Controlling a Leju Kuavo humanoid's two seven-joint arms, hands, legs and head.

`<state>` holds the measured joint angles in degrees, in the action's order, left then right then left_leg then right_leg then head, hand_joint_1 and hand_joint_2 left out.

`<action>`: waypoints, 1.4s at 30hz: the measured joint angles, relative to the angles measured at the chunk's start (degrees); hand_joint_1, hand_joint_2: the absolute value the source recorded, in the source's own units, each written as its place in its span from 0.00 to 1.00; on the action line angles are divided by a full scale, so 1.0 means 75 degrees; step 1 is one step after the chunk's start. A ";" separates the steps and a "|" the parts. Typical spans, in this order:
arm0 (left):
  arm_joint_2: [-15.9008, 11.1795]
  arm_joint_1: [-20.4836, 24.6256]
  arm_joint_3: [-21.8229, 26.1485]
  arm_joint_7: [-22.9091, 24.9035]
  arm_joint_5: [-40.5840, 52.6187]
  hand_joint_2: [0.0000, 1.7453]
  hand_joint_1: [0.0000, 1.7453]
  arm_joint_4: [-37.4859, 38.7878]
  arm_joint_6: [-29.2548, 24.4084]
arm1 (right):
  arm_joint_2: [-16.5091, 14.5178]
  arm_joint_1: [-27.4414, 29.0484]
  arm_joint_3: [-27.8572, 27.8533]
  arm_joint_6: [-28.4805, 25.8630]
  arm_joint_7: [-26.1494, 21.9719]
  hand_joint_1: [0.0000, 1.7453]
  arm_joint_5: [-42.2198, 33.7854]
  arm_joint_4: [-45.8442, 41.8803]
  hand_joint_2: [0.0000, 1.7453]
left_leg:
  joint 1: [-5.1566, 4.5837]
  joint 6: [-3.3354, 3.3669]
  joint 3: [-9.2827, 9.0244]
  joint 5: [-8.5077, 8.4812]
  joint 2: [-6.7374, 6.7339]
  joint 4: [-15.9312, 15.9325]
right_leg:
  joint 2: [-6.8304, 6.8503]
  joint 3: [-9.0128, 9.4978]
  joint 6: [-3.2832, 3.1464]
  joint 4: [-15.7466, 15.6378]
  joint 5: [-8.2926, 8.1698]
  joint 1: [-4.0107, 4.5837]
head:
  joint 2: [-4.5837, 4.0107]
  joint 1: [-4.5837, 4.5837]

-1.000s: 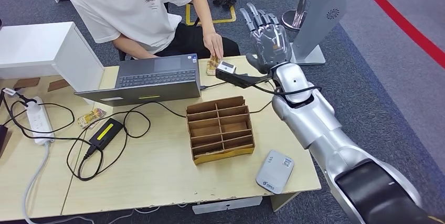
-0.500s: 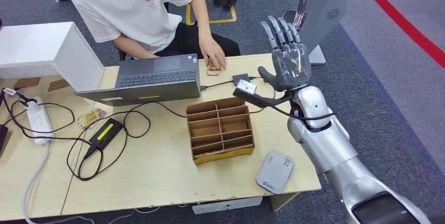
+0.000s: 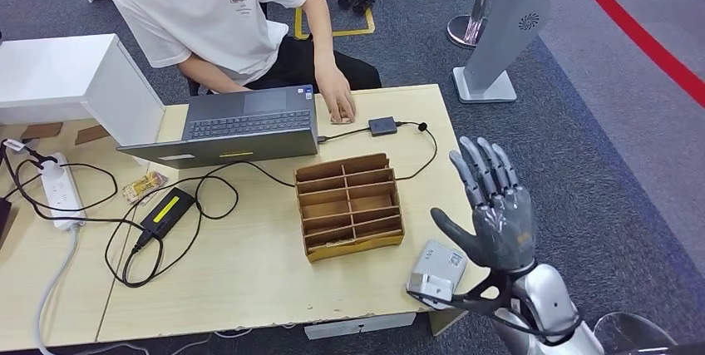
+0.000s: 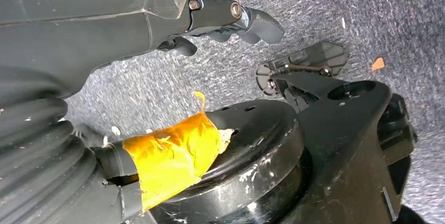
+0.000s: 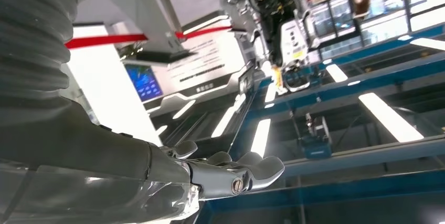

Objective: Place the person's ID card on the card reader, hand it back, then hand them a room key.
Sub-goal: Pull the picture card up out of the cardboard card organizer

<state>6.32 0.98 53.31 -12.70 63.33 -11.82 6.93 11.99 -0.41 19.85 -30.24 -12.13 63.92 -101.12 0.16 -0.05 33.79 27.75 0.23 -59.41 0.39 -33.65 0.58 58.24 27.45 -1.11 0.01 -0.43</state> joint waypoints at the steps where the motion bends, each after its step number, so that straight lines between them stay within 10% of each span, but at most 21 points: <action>1: 0.0009 0.0000 0.0036 0.0001 -0.0005 1.00 0.00 0.0000 -0.0012 | -0.0001 0.0269 0.0029 -0.0049 -0.0045 0.00 0.0064 -0.0145 1.00 | 0.0000 -0.0002 0.0000 0.0002 -0.0001 0.0001 | -0.0001 0.0000 -0.0001 0.0000 0.0001 0.0000 | 0.0000 0.0000; 15: 0.0068 0.0020 0.0210 0.0015 0.0125 1.00 0.00 0.0000 -0.0094 | -0.0393 0.1266 0.1073 -0.0293 0.0153 0.00 0.0261 0.0042 1.00 | 0.0000 -0.0005 -0.0015 0.0002 -0.0007 0.0001 | -0.0005 0.0012 -0.0005 0.0002 0.0001 0.0000 | 0.0000 -0.0001; 42: 0.0052 0.0108 0.0213 0.0141 0.0520 1.00 0.00 0.0000 -0.0021 | -0.1399 -0.0055 0.2159 -0.0774 0.0236 0.00 -0.0257 0.3829 1.00 | 0.0001 -0.0006 -0.0017 0.0001 -0.0009 0.0002 | -0.0006 0.0014 -0.0006 0.0004 0.0001 0.0000 | -0.0001 -0.0001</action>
<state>6.72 1.79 54.90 -11.65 67.23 -11.82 6.78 1.50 -0.82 36.04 -36.04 -10.36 61.99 -72.40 0.16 -0.09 33.67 27.75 0.16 -59.40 0.34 -33.55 0.54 58.27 27.46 -1.11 0.00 -0.44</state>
